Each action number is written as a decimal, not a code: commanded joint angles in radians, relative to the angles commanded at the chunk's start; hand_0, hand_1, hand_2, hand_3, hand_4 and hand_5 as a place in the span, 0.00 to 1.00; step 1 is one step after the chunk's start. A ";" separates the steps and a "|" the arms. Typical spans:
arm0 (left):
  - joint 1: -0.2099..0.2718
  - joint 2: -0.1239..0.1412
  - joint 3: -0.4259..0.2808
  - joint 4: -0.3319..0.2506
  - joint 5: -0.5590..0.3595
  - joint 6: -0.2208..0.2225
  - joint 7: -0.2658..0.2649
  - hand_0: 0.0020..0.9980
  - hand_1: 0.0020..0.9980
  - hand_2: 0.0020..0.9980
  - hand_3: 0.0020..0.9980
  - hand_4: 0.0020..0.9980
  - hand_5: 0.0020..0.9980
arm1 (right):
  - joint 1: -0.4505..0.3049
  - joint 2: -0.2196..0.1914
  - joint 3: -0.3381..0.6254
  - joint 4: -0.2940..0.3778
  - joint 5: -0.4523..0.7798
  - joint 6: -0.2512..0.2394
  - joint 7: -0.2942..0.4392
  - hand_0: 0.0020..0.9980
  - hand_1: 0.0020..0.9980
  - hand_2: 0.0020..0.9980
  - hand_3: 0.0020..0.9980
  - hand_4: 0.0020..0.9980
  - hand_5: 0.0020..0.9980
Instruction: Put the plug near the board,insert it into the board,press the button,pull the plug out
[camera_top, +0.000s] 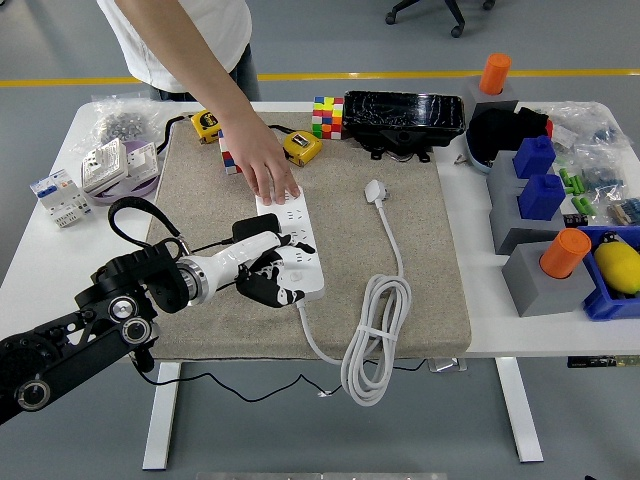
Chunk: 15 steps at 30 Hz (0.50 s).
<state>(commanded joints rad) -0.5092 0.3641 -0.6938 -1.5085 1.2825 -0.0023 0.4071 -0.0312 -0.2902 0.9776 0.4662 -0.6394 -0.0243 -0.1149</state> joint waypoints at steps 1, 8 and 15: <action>0.004 -0.001 0.000 0.004 0.000 0.030 -0.027 0.09 0.07 0.14 0.78 0.53 0.00 | 0.000 0.000 0.000 0.000 0.000 0.000 0.000 0.68 0.69 0.70 0.60 0.94 0.53; 0.027 -0.008 0.002 0.017 -0.046 0.183 -0.175 0.21 0.20 0.26 0.46 0.73 0.19 | 0.003 0.001 -0.002 -0.001 0.001 0.000 0.000 0.68 0.69 0.70 0.60 0.94 0.53; 0.047 -0.019 -0.002 0.037 -0.117 0.295 -0.289 0.30 0.35 0.35 0.41 0.74 0.22 | 0.006 0.001 -0.008 -0.001 0.001 0.000 0.001 0.68 0.69 0.70 0.60 0.94 0.53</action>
<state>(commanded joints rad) -0.4626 0.3449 -0.6959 -1.4710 1.1653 0.2923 0.1178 -0.0248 -0.2897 0.9701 0.4655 -0.6383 -0.0241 -0.1140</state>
